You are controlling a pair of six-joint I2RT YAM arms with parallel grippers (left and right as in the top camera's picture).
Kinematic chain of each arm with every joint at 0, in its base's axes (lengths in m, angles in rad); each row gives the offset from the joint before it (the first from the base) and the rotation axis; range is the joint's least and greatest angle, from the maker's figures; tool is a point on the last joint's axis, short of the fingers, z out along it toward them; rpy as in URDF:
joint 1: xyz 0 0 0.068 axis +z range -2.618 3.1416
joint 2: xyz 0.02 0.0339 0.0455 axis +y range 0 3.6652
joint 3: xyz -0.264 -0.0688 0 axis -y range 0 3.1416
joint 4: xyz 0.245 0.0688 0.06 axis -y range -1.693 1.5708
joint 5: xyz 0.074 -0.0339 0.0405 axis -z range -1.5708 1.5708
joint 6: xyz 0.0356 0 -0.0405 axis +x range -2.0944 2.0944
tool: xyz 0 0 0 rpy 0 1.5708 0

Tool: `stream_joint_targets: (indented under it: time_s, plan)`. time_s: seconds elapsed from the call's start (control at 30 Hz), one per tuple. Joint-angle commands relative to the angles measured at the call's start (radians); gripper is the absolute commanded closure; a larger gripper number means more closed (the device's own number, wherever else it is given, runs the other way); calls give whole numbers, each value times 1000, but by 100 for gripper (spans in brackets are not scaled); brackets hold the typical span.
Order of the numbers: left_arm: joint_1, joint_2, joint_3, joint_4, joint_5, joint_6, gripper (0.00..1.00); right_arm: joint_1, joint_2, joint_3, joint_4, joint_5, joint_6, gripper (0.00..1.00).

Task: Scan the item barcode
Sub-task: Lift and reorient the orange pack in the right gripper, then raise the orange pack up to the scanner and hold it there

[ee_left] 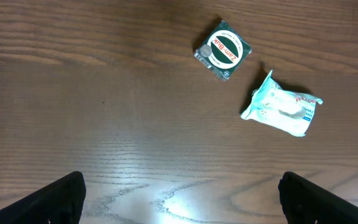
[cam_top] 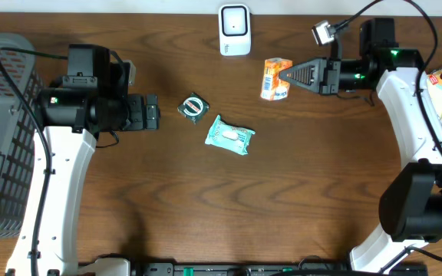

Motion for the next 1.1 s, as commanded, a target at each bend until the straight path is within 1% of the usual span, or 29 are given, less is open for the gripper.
stream_joint_targets:
  time_s: [0.0, 0.33, 0.43, 0.5, 0.57, 0.63, 0.7, 0.73, 0.8, 0.83, 0.93, 1.07]
  plan:
    - [-3, 2, -4, -6, -10, 2, 2, 13, -3, 2, -3, -26, -29, 99]
    - [-3, 2, -4, -6, -10, 2, 2, 14, -3, 2, 0, -16, -29, 99]
    - [-3, 2, -4, -6, -10, 2, 3, 18, -3, 2, -7, 29, -28, 99]
    - [-3, 2, -4, -6, -10, 2, 2, 29, -3, 1, -22, 98, -26, 99]
    - [-3, 2, -4, -6, -10, 2, 2, 48, -3, 1, -36, 235, 2, 99]
    - [-3, 2, -4, -6, -10, 2, 2, 70, -3, 1, -38, 439, 57, 99]
    - [-3, 2, -4, -6, -10, 2, 2, 100, -3, 1, -37, 748, 163, 99]
    - [-3, 2, -4, -6, -10, 2, 2, 117, -3, 1, -39, 925, 242, 99]
    - [-3, 2, -4, -6, -10, 2, 2, 147, -3, 1, -53, 1183, 347, 99]
    - [-3, 2, -4, -6, -10, 2, 2, 167, -3, 1, -62, 1306, 376, 99]
    - [-3, 2, -4, -6, -10, 2, 2, 217, -3, 1, -61, 1506, 383, 99]
    - [-3, 2, -4, -6, -10, 2, 2, 280, -3, 1, 7, 1608, 365, 99]
